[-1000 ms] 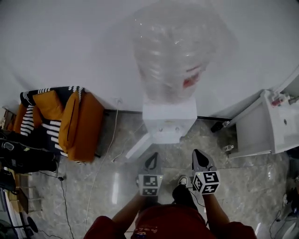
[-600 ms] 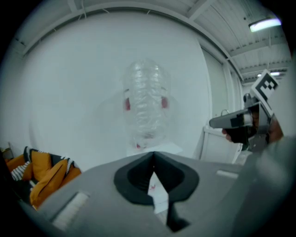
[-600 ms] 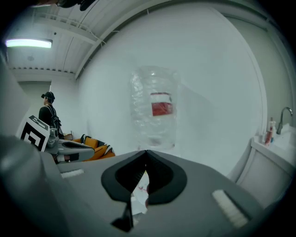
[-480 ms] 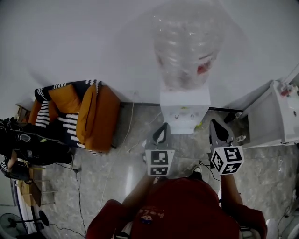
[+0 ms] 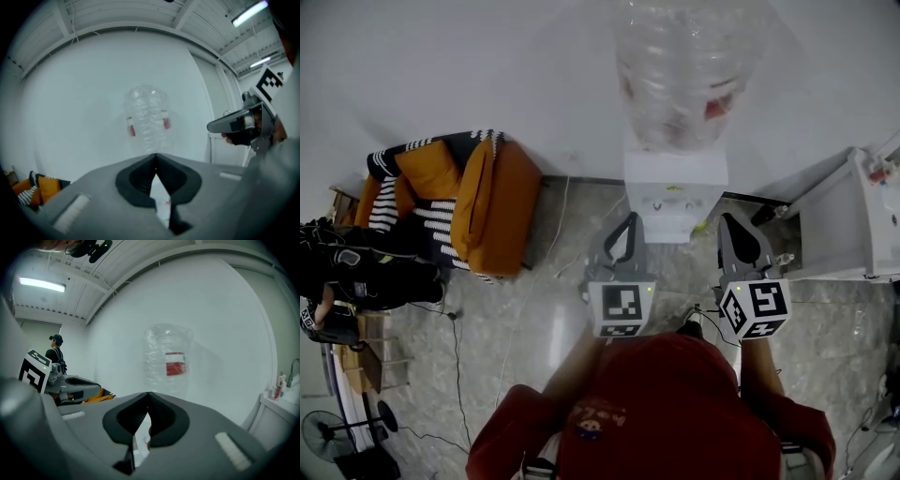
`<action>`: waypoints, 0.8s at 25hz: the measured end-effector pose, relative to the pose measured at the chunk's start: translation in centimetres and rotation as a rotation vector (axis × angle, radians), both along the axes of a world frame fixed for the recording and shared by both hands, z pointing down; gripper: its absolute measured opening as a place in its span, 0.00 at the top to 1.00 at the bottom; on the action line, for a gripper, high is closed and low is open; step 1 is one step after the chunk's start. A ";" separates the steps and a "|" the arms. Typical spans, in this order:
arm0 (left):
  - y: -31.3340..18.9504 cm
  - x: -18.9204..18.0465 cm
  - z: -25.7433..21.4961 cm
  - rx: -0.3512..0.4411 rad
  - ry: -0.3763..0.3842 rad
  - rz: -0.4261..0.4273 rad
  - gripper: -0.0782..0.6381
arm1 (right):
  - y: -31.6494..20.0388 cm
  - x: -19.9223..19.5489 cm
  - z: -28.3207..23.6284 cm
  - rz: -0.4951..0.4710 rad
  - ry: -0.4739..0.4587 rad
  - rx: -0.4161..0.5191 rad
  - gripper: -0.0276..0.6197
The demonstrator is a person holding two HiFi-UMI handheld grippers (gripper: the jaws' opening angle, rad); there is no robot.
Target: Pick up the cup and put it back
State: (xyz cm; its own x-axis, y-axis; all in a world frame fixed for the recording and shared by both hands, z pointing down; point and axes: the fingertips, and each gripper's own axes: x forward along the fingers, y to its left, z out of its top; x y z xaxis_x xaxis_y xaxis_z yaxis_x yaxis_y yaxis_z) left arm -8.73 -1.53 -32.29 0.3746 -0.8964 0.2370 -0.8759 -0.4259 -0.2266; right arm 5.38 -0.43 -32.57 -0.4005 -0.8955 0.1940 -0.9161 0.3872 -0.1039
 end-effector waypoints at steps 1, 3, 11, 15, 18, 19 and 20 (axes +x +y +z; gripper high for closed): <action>0.1 0.0 0.0 -0.001 -0.001 0.000 0.89 | 0.0 -0.1 0.0 -0.001 0.001 0.004 0.96; 0.1 -0.3 0.1 -0.008 0.003 -0.007 0.89 | -0.1 -0.5 0.0 -0.008 -0.002 0.007 0.96; -0.3 -1.3 1.0 -0.028 0.009 -0.032 0.89 | -0.7 -1.5 0.8 -0.024 -0.005 0.007 0.96; -0.5 -1.9 1.7 -0.051 0.041 -0.047 0.89 | -0.8 -1.4 1.3 -0.015 0.014 0.005 0.96; -0.4 -2.1 1.9 -0.051 0.048 -0.055 0.89 | -0.9 -1.0 1.7 -0.004 0.011 -0.006 0.96; -0.4 -2.2 1.9 -0.049 0.050 -0.056 0.89 | -0.9 -1.0 1.8 -0.001 0.010 -0.008 0.96; -0.3 -2.2 1.9 -0.047 0.052 -0.057 0.89 | -1.0 -0.9 1.9 0.002 0.012 -0.009 0.96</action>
